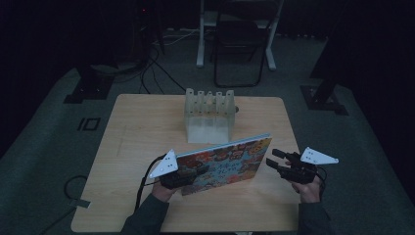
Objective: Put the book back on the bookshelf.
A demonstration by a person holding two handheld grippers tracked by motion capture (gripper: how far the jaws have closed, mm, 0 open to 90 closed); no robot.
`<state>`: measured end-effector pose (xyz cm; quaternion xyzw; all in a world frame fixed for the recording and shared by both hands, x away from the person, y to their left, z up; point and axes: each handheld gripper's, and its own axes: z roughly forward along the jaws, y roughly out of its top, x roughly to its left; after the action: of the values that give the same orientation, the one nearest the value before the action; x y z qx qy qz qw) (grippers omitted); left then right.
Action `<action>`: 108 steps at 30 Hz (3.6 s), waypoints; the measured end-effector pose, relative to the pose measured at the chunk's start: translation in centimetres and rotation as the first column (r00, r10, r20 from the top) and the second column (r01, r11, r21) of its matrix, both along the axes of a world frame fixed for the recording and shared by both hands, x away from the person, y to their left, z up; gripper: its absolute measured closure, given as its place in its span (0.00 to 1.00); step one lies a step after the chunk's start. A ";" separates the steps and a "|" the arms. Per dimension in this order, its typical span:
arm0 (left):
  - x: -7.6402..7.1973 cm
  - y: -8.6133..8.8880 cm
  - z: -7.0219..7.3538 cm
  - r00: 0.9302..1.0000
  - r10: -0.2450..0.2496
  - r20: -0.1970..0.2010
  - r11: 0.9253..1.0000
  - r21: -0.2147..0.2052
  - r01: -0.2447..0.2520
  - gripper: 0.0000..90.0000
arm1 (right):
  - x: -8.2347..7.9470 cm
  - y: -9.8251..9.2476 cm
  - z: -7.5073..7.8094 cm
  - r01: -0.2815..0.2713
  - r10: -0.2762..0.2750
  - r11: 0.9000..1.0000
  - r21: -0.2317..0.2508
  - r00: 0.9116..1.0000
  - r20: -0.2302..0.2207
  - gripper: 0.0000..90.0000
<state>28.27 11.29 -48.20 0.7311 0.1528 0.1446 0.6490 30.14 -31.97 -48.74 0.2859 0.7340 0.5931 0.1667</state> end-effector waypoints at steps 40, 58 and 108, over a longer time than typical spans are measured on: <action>-0.3 -0.4 -1.4 0.999 -0.031 -0.008 0.999 -0.016 0.031 0.81 | -0.6 -0.8 -5.7 0.120 -0.157 0.963 -0.240 0.977 -0.144 0.50; -1.0 -1.0 -1.4 1.000 -0.024 0.008 1.000 -0.001 0.024 0.88 | -0.1 -0.4 -6.8 0.118 -0.181 0.938 -0.325 0.969 -0.170 0.49; -1.8 -1.6 -0.1 0.999 0.037 -0.017 0.999 -0.004 -0.037 0.90 | 0.5 -0.2 -8.4 0.149 -0.253 0.901 -0.408 0.944 -0.214 0.28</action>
<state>26.43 9.66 -48.30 0.7278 0.1721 0.1500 0.6467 30.68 -32.19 -57.17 0.3980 0.8181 0.3732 0.1821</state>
